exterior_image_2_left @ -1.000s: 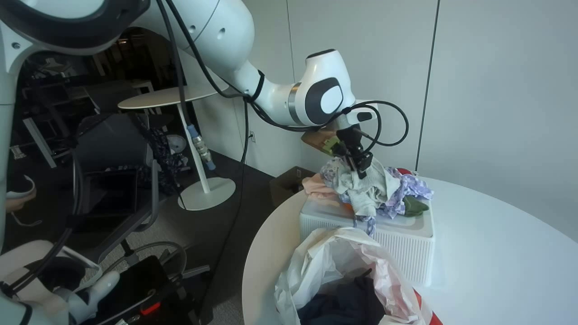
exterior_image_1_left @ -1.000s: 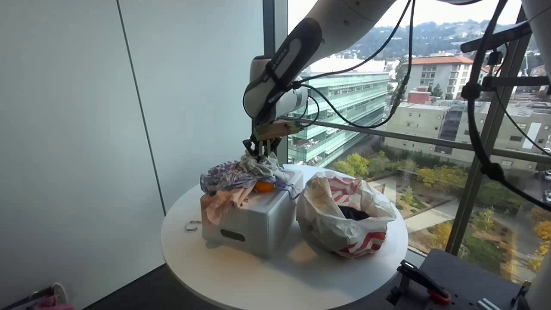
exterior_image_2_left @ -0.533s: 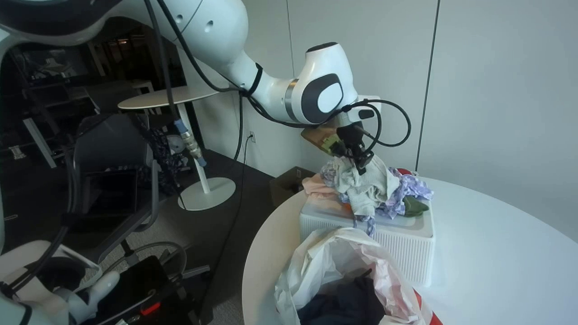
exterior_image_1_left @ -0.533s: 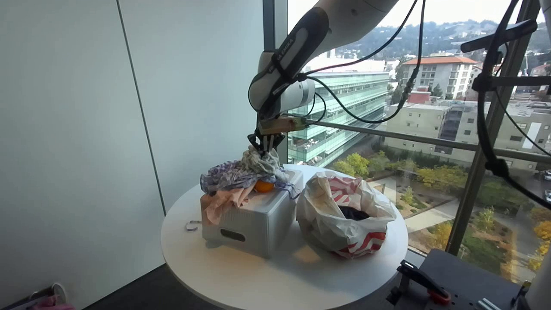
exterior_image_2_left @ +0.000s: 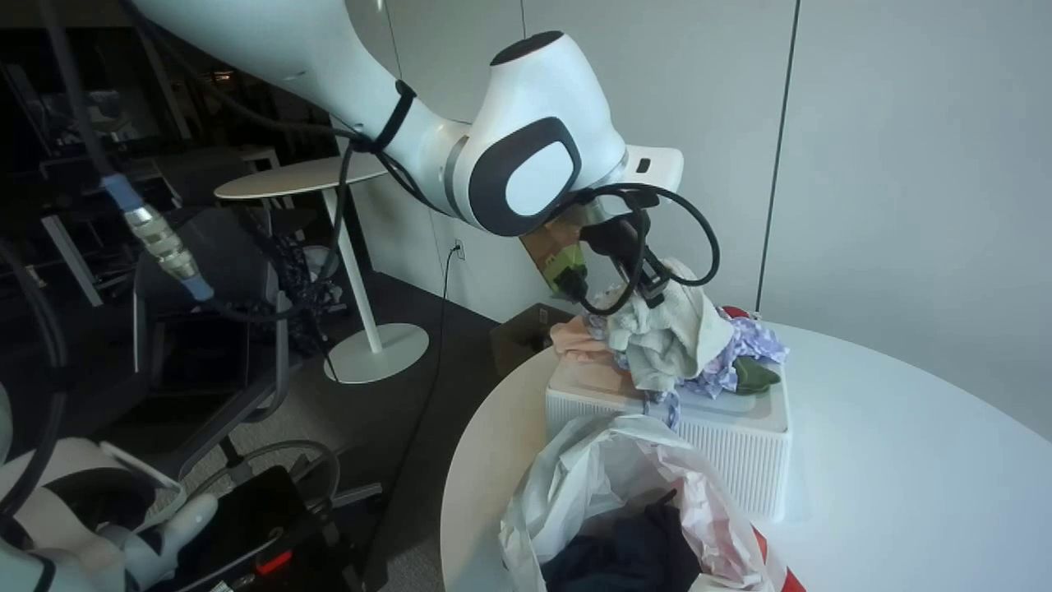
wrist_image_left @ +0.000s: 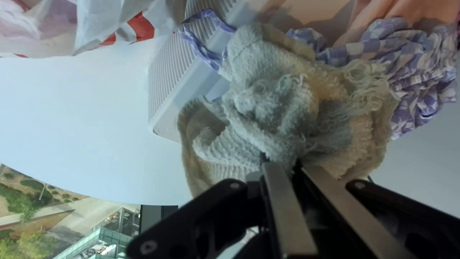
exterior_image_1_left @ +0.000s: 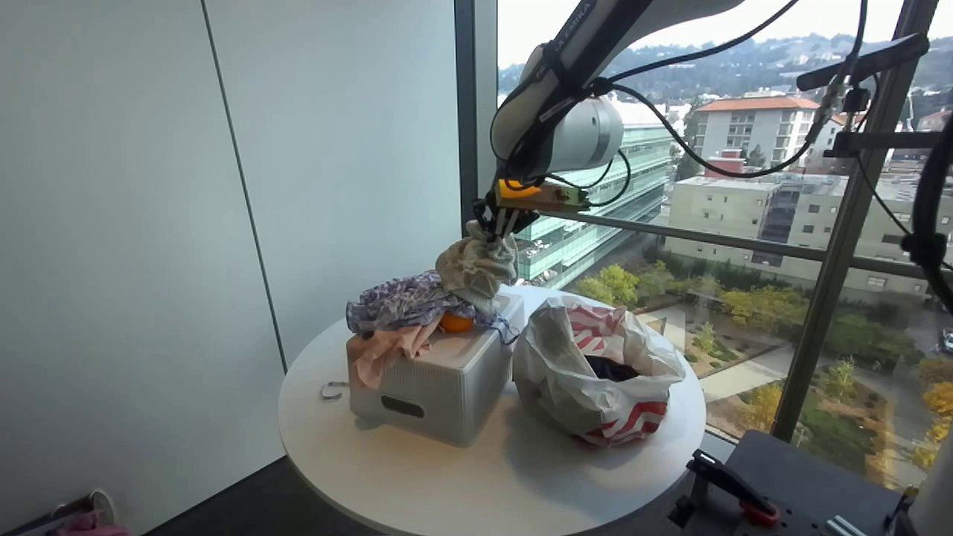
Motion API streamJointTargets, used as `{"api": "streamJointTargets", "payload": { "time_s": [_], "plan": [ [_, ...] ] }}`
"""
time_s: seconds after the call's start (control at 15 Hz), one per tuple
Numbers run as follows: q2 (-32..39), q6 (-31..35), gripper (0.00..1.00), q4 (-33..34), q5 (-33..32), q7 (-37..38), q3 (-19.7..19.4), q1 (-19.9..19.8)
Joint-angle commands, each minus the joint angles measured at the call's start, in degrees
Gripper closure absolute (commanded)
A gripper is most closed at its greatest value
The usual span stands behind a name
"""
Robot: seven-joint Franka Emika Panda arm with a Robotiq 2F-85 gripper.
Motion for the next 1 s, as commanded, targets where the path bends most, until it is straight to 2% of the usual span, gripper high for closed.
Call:
{"api": "streamJointTargets", "payload": {
  "time_s": [0.0,0.2,0.33,0.47,0.53,0.67,0.73,0.8,0.93],
  "plan": [
    [-12.5,10.6,0.94,-14.7,0.1,3.0,-0.9,-0.6],
    [-20.7,18.2,0.94,-24.6,-2.4,8.0,-0.9,-3.8],
    [-26.3,22.0,0.94,-30.6,-2.7,10.1,1.4,-8.9],
    [-31.7,21.7,0.91,-34.7,-2.4,9.4,4.5,-15.4],
    [-29.8,15.5,0.91,-29.3,-3.2,7.9,4.9,-16.7],
    [-35.8,4.3,0.91,-30.0,-5.0,7.7,5.8,-20.1],
    [-37.6,-0.6,0.91,-29.4,-5.6,7.4,5.1,-20.2],
    [-38.5,-5.6,0.92,-28.8,-2.7,4.5,5.8,-20.5],
    [-42.2,-15.8,0.95,-28.1,-3.8,4.7,5.7,-21.4]
  ]
}}
